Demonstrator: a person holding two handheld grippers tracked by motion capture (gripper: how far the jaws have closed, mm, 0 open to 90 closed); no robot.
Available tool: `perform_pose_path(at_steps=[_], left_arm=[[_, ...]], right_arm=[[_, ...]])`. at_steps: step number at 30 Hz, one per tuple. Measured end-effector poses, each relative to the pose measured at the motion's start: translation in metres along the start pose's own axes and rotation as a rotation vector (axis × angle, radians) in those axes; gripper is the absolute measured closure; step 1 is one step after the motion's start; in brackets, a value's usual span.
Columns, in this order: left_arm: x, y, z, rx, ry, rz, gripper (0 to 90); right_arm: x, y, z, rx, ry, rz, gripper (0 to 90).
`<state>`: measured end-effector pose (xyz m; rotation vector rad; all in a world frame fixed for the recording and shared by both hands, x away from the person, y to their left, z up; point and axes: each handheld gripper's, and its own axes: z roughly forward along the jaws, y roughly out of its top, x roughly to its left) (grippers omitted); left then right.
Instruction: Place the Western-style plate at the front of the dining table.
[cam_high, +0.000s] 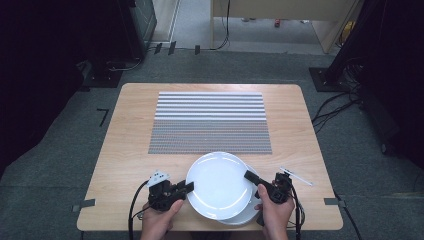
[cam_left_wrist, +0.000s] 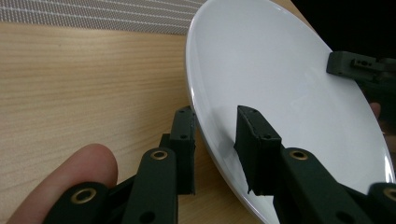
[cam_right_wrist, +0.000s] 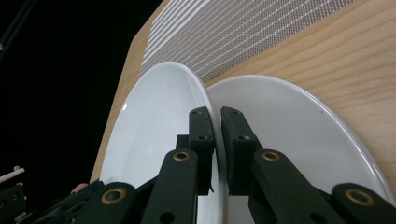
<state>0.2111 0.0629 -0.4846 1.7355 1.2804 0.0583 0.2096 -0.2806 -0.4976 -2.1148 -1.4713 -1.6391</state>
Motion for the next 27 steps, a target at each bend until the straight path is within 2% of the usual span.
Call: perform_pose_path(at_steps=[6,17,27], left_arm=[[0.001,0.010,-0.004,-0.013,0.007,0.001,69.2],[0.008,0.037,-0.015,-0.059,0.018,-0.007,69.2],[0.013,0.062,-0.018,-0.090,0.033,-0.002,69.2]], right_arm=[[0.007,0.006,0.003,-0.009,0.008,-0.011,83.5],[0.037,0.031,0.017,-0.009,0.034,-0.057,83.8],[0.053,0.048,0.027,-0.023,0.049,-0.075,83.9]])
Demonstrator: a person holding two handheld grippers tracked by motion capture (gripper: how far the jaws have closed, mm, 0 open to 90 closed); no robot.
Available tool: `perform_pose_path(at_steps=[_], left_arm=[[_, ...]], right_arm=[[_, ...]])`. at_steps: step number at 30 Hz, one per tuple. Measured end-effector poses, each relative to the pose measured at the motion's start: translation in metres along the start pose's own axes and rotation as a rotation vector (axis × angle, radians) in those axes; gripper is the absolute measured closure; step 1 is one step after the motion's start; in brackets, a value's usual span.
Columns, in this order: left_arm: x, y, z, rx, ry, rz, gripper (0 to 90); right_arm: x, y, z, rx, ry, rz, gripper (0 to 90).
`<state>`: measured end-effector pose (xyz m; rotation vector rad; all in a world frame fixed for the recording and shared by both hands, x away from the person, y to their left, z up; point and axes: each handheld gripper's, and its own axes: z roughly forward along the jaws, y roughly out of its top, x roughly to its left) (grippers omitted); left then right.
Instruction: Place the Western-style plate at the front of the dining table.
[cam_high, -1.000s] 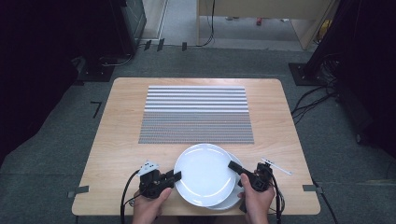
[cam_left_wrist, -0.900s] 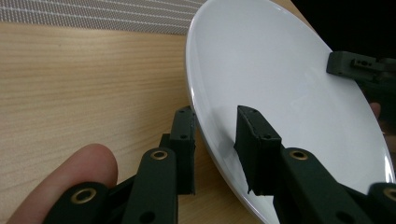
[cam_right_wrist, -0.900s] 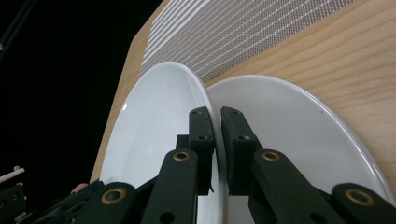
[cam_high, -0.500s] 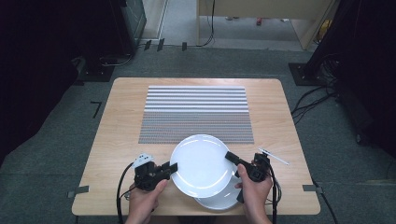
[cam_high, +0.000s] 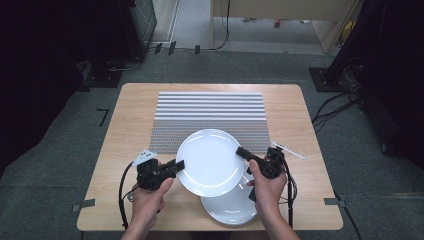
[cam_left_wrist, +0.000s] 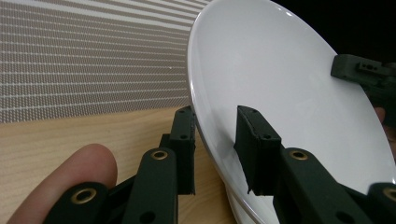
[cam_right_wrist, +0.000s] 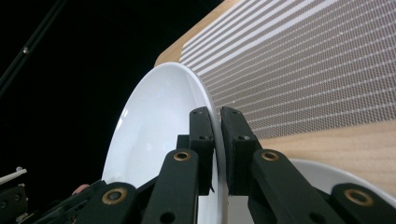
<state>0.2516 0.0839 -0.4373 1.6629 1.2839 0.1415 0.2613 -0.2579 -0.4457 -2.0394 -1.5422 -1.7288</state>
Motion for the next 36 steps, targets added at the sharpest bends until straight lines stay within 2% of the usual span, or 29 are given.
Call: perform_pose_path(at_steps=[12,24,36], left_arm=[[0.006,0.026,0.008,-0.012,0.012,0.002,69.1],[0.016,0.047,0.022,-0.008,0.024,-0.013,68.9],[0.027,0.067,0.046,0.001,0.037,-0.036,68.9]], right_arm=[[0.007,0.024,0.017,0.002,0.013,0.015,84.1],[0.012,0.042,0.032,-0.004,0.001,-0.001,84.3],[0.007,0.062,0.051,-0.005,-0.012,0.018,84.4]])
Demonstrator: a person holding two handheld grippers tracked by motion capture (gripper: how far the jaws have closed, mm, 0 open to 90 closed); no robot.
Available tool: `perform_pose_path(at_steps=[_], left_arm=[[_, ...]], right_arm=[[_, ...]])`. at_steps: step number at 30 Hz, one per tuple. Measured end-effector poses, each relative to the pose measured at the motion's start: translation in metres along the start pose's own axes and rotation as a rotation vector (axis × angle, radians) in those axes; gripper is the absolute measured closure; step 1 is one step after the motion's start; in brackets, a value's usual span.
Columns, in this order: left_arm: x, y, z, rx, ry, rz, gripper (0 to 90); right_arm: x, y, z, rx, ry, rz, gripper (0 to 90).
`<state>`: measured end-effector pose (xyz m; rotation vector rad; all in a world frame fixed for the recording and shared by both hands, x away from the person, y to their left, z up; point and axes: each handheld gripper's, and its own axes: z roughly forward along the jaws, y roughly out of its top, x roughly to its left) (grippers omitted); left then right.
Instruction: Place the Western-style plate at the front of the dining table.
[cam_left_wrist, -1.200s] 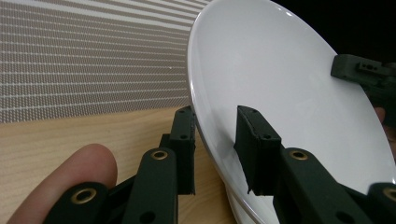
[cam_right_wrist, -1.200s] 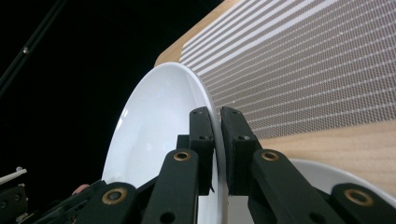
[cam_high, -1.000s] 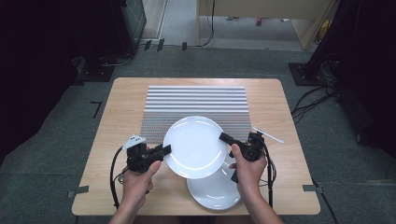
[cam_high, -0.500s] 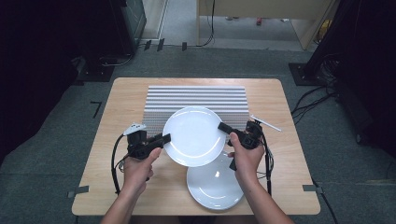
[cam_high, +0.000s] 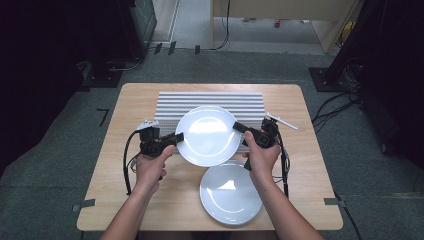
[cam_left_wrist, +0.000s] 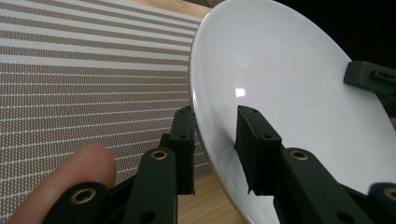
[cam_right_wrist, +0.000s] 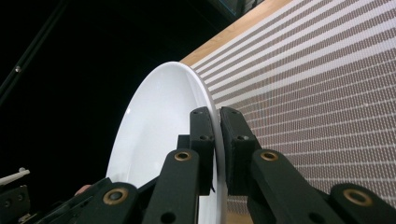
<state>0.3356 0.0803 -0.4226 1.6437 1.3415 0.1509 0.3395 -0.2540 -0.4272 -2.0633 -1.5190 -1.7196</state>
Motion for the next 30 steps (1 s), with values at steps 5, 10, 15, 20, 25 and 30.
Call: perform_pose_path(at_steps=[5,10,15,20,25,30], left_arm=[[0.004,0.007,0.010,0.001,0.020,-0.001,68.7],[0.007,0.018,0.021,0.008,0.044,0.002,68.7],[0.009,0.027,0.034,0.022,0.065,0.010,68.6],[0.013,0.033,0.049,0.040,0.082,0.006,68.4],[0.020,0.040,0.063,0.063,0.098,-0.012,68.6],[0.028,0.045,0.076,0.079,0.121,-0.027,68.7]], right_arm=[[-0.001,0.008,0.009,-0.011,-0.007,-0.012,84.1],[-0.007,0.017,0.024,-0.010,-0.023,0.006,83.9],[-0.013,0.023,0.032,-0.012,-0.027,0.028,83.7],[-0.020,0.028,0.042,-0.017,-0.042,0.052,83.6],[-0.029,0.029,0.052,-0.024,-0.047,0.083,83.8],[-0.033,0.031,0.063,-0.031,-0.069,0.066,83.5]])
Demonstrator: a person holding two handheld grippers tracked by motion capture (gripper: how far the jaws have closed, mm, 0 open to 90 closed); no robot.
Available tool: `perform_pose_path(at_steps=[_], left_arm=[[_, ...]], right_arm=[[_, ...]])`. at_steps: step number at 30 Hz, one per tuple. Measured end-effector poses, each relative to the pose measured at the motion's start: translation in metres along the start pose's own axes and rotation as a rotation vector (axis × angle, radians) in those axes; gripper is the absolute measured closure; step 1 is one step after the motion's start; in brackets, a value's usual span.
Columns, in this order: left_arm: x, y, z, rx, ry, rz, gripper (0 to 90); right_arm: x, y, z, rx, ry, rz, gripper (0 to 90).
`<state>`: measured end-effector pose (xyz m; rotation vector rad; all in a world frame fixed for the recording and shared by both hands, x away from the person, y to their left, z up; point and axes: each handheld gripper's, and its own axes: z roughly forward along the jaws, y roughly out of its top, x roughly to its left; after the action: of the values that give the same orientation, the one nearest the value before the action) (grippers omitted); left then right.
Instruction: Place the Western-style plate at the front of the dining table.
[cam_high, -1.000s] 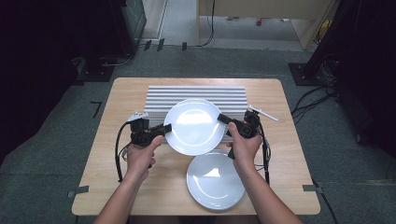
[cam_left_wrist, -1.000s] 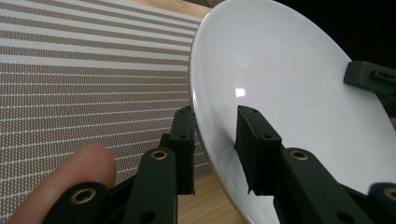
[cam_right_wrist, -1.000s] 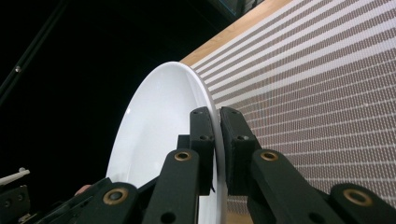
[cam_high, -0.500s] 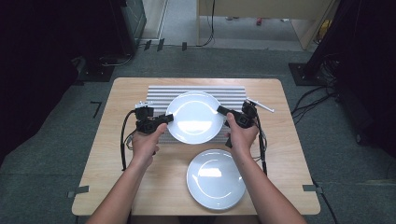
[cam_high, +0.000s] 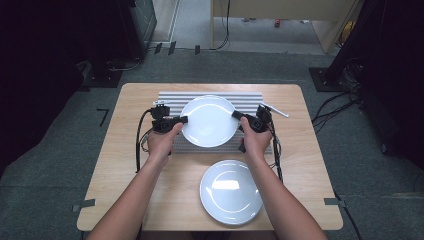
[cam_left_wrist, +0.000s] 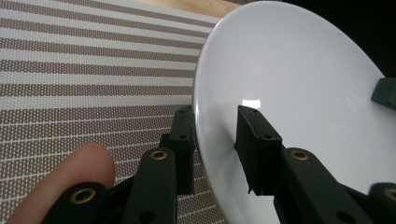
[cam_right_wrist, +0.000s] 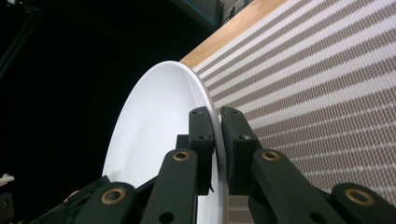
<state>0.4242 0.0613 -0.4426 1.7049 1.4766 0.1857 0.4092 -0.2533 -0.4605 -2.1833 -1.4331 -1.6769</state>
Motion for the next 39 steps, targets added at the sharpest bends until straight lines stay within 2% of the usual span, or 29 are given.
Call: perform_pose_path(at_steps=[5,9,12,17,19,22,28,30,35,39], left_arm=[[0.007,0.008,0.012,0.004,0.021,-0.039,69.9],[0.008,0.012,0.022,0.017,0.042,-0.043,71.7],[0.008,0.013,0.032,0.035,0.058,-0.044,71.7],[0.015,0.016,0.047,0.052,0.080,-0.066,71.4],[0.017,0.017,0.054,0.060,0.093,-0.064,71.4],[0.017,0.020,0.062,0.067,0.100,-0.065,71.2],[0.015,0.027,0.076,0.093,0.106,-0.043,71.1],[0.013,0.027,0.081,0.101,0.115,-0.036,70.5],[0.014,0.029,0.090,0.113,0.130,-0.018,69.2],[0.014,0.032,0.095,0.110,0.151,-0.025,69.2]], right_arm=[[0.000,0.001,0.013,-0.016,-0.014,-0.025,82.7],[-0.012,0.000,0.026,-0.015,-0.027,0.035,81.2],[-0.020,0.000,0.033,-0.023,-0.052,0.040,80.5],[-0.027,-0.003,0.043,-0.040,-0.061,0.060,80.9],[-0.031,-0.006,0.048,-0.040,-0.067,0.074,80.8],[-0.037,-0.007,0.054,-0.054,-0.090,0.071,80.8],[-0.043,-0.006,0.056,-0.070,-0.107,0.078,80.1],[-0.047,-0.007,0.058,-0.070,-0.127,0.065,79.5],[-0.049,-0.008,0.060,-0.065,-0.136,0.060,79.5],[-0.050,-0.010,0.063,-0.069,-0.140,0.048,78.2]])
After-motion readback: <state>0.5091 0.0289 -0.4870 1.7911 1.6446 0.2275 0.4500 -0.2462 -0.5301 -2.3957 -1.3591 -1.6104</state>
